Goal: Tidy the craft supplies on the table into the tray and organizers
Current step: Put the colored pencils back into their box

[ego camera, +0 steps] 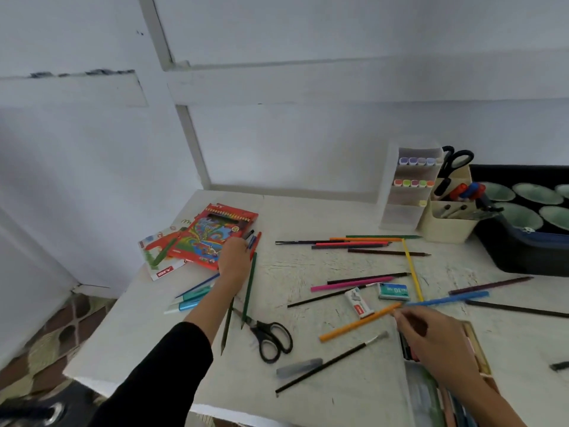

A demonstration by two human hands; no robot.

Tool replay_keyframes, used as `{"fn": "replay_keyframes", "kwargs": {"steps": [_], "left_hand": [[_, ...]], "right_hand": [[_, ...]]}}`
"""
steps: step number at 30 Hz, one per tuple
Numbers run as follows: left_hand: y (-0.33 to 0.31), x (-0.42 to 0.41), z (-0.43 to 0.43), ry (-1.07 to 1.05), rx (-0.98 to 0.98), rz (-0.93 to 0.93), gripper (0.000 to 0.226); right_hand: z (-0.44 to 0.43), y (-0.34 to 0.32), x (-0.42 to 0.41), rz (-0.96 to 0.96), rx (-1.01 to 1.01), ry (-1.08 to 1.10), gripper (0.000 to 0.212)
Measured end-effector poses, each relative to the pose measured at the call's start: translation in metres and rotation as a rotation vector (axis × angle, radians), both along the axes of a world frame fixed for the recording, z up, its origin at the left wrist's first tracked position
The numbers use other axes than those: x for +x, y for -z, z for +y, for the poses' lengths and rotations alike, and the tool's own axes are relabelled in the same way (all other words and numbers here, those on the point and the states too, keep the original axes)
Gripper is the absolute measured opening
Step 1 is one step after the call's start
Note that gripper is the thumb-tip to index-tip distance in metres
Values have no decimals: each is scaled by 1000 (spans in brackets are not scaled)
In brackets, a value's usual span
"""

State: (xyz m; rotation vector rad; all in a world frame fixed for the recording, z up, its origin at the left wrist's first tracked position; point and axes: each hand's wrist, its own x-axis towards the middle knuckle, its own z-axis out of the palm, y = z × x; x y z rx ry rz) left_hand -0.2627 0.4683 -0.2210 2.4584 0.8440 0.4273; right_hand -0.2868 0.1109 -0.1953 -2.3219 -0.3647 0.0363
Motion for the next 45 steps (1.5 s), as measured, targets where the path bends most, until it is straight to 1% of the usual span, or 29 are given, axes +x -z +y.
{"fn": "replay_keyframes", "kwargs": {"steps": [2,4,6,8,12,14,16,19,24,26,28,32,35,41,45], "left_hand": [[2,2,-1,-17,35,3,17],[1,1,-5,-23,56,-38,13],[-1,-3,-10,-26,61,-126,12],[-8,-8,-15,-23,45,-252,14],[-36,-20,-49,38,-99,-522,21],[-50,-32,-76,87,-216,-602,22],[-63,-43,-106,139,-385,-624,23],[-76,-57,-153,211,-603,-590,22],[-65,-71,-217,351,-761,-453,25],[-54,-77,-240,408,-752,-344,26],[-41,-84,-262,435,-692,-242,22],[-22,-98,-288,383,-653,-146,19],[-13,-106,-297,374,-567,-123,16],[-13,-114,-322,308,-273,-139,16],[-12,-119,-326,309,-224,-155,19]], "right_hand": [[3,0,-1,-15,-24,8,9],[4,1,-1,-28,-23,17,8],[1,3,-2,-22,18,41,10],[-3,2,-1,-23,71,84,8],[-18,-3,1,-59,120,146,8],[-27,-4,-2,-34,161,173,8],[-35,-1,-6,-16,196,191,10],[-46,4,-15,8,214,195,11],[-62,5,-32,-15,229,221,16],[-68,5,-36,-8,237,222,14],[-73,4,-38,-15,240,217,14],[-85,9,-39,9,222,213,15],[-91,11,-38,14,209,203,16],[-97,19,-41,16,170,144,17],[-97,26,-38,9,156,116,14]]}}
